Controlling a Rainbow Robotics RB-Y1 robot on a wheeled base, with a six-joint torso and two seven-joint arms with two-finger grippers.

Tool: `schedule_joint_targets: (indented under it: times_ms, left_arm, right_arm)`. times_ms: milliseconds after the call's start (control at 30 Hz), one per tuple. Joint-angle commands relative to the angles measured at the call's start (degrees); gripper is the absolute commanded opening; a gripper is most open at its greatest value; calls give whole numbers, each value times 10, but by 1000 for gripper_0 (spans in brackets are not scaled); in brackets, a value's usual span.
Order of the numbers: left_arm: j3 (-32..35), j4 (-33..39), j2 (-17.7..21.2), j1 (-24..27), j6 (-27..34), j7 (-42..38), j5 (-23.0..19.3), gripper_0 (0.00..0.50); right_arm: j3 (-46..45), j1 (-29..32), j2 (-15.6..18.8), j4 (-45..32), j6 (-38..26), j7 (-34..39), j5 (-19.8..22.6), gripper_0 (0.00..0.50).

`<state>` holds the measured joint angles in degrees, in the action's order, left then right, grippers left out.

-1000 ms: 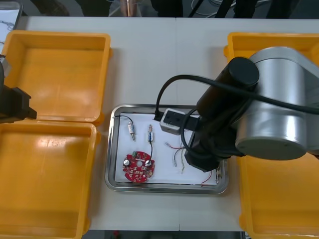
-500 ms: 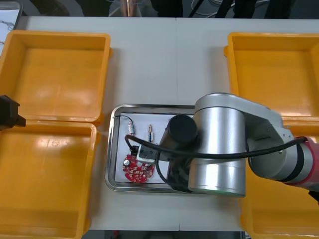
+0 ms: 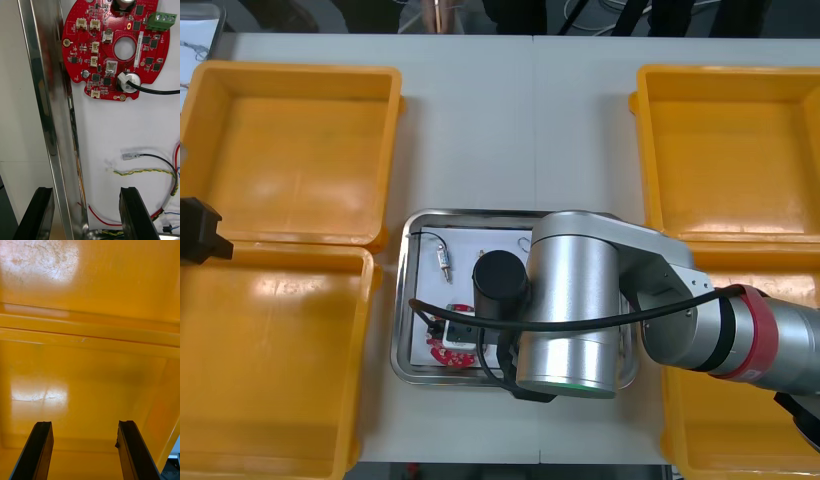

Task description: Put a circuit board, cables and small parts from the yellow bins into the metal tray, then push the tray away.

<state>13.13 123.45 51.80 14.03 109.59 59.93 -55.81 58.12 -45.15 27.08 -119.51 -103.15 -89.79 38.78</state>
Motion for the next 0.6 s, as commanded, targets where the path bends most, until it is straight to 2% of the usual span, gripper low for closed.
schedule_joint_targets:
  times_ms: [33, 300, 600]
  left_arm:
    - [17, 20, 28, -17, 4, 52, -9, 500]
    - [17, 21, 29, -22, 4, 68, -9, 500]
    - [17, 20, 29, -23, 4, 86, -9, 500]
  right_arm:
    - [31, -19, -14, 4, 14, -11, -1, 500]
    - [82, -15, -18, 12, 16, -5, -46, 500]
    - [83, 2, -41, 34, 17, -7, -68, 500]
